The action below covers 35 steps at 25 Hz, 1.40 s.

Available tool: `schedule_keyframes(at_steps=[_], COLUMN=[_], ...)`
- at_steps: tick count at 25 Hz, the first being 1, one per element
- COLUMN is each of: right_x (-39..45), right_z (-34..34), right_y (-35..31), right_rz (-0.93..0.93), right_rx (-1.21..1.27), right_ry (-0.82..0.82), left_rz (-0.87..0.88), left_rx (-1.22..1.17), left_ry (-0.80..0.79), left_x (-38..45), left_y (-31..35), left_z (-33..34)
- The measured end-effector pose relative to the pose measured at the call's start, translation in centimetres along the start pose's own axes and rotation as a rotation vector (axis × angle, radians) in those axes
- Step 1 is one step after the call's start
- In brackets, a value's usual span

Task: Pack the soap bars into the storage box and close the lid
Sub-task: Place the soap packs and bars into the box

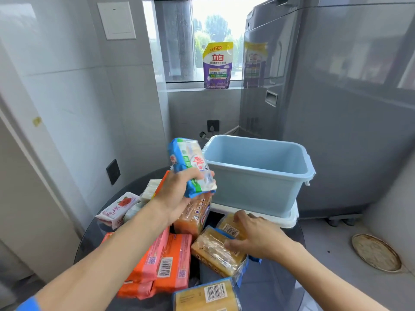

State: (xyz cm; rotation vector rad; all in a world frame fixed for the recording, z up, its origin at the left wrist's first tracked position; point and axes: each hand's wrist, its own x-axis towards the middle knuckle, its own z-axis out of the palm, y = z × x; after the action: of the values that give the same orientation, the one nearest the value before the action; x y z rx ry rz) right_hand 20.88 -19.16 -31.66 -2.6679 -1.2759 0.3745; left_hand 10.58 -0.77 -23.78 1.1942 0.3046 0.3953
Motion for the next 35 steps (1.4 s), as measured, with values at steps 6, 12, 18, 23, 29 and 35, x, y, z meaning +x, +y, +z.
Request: schedule_keyframes(at_steps=[6, 12, 18, 23, 29, 35], right_x=[0.2, 0.3, 0.3, -3.7, -2.8, 7.5], right_z=[-1.8, -2.8, -0.5, -6.6, -15.9, -17.8], right_y=[0.5, 1.9, 1.1, 3.7, 6.0, 6.1], right_rz=[0.050, 0.058, 0.014, 0.135, -0.098, 0.317], right_rx=[0.127, -0.088, -0.156, 0.817, 1.721, 1.301], right_ry=[-0.211, -0.205, 0.079, 0.006, 0.036, 0.278], left_rz=[-0.080, -0.132, -0.099, 0.043, 0.283, 0.199], left_rx=[-0.114, -0.094, -0.041, -0.071, 0.327, 1.324], left_ry=[0.175, 0.128, 0.188, 0.195, 0.295, 0.156], left_x=[1.0, 1.1, 1.0, 1.8, 9.3, 18.1], left_y=[0.2, 0.4, -0.5, 1.2, 4.5, 2.5], left_z=[1.0, 1.9, 2.8, 2.8, 5.7, 7.6])
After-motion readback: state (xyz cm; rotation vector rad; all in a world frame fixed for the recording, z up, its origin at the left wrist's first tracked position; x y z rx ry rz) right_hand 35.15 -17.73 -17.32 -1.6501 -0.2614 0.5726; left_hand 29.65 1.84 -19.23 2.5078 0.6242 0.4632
